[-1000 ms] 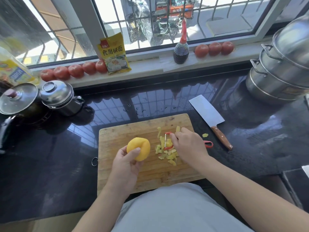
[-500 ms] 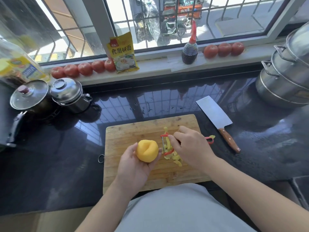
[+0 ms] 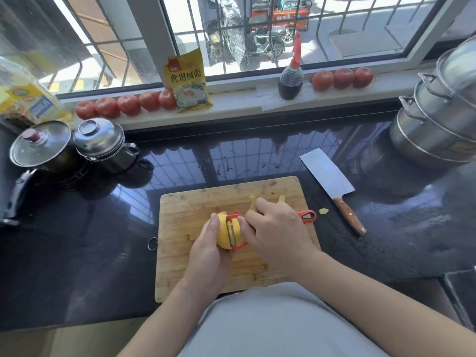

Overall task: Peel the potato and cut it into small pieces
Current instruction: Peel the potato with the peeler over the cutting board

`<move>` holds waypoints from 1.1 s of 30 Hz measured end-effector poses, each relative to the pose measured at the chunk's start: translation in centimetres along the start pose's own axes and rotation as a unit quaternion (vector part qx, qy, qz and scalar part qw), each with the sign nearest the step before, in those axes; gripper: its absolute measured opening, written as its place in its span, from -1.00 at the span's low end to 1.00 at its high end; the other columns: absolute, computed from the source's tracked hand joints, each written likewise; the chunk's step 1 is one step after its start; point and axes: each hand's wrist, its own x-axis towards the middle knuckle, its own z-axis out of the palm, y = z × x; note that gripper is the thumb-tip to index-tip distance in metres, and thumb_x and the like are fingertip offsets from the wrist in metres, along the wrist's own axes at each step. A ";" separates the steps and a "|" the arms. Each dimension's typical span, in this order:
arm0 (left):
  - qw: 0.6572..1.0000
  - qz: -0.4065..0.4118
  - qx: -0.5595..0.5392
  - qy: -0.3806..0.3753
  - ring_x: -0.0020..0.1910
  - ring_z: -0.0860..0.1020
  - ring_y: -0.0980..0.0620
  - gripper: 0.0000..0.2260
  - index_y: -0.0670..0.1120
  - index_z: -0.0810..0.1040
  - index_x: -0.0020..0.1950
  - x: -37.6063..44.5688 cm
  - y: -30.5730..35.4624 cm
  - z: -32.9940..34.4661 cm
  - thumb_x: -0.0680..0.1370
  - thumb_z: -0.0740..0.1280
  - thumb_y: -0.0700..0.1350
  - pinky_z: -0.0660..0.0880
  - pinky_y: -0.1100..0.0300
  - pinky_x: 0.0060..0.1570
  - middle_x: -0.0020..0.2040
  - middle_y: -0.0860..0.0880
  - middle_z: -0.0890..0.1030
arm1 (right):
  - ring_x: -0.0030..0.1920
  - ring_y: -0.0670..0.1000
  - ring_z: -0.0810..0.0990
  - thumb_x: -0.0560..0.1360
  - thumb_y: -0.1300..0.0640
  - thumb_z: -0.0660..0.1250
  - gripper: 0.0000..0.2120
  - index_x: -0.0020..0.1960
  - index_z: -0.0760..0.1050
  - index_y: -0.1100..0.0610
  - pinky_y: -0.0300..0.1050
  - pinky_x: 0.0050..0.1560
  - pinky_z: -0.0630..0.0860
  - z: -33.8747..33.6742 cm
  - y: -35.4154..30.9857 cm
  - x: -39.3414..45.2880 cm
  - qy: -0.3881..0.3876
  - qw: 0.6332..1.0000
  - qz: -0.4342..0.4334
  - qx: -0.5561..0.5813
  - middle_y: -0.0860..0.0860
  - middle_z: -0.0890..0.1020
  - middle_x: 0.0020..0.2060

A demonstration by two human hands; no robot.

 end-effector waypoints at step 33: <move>0.989 -0.130 0.045 -0.056 -0.42 0.44 -0.04 -0.44 -0.16 0.61 0.07 0.2 0.6 -0.5 0.64 0.18 0.33 0.37 0.20 -0.55 -0.15 -0.20 0.62 | -0.31 0.03 0.40 0.70 0.00 0.13 -0.60 -0.24 0.49 0.12 -0.04 -0.22 0.33 -0.6 3.3 1.6 -0.056 0.975 -0.204 0.065 0.00 0.49 -0.28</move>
